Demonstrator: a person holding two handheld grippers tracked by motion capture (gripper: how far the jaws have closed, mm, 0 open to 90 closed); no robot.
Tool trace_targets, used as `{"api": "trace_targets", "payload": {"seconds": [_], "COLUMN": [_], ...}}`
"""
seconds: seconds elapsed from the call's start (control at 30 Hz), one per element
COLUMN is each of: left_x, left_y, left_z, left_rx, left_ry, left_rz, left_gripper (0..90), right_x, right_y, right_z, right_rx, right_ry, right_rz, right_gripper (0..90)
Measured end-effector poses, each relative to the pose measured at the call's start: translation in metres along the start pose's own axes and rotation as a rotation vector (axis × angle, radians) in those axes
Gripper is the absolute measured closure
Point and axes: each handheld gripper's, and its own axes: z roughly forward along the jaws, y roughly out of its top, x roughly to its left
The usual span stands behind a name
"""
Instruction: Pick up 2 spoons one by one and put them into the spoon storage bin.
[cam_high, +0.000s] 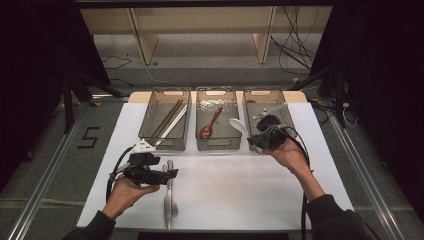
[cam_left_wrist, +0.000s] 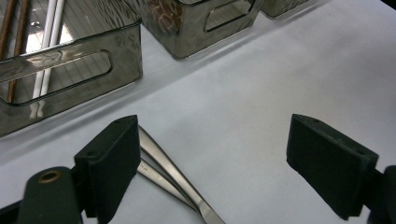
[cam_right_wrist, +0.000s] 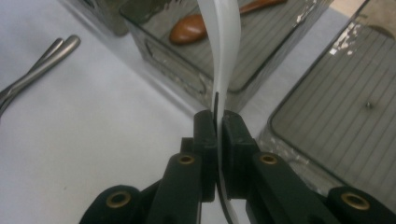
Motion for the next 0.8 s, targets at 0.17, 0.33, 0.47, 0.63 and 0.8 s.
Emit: {"api": "trace_targets", "payload": {"seconds": [0.17,0.33,0.47,0.63,0.8], "left_x": [0.0,0.001,0.002,0.002,0.002], "left_y": [0.0,0.0,0.0,0.0,-0.001], "left_z": [0.0,0.0,0.0,0.0,0.0], "left_rx": [-0.002,0.001,0.004,0.003,0.005], "left_ry": [-0.002,0.004,0.004,0.004,0.005], "left_rz": [-0.001,0.001,0.0,0.001,0.001], "left_gripper": [17.1,16.9,16.9,16.9,16.9], "right_x": [-0.001,-0.003,-0.003,-0.004,-0.009], "right_y": [0.02,0.035,0.048,0.062,0.069], "right_z": [0.007,0.016,0.023,0.036,0.047], "right_rx": [-0.015,-0.016,-0.016,-0.01,0.002], "right_ry": [-0.004,-0.009,-0.012,-0.017,-0.018], "right_rz": [0.003,0.013,0.016,0.023,0.047], "right_gripper": [86.4,86.4,86.4,86.4,86.3]}}
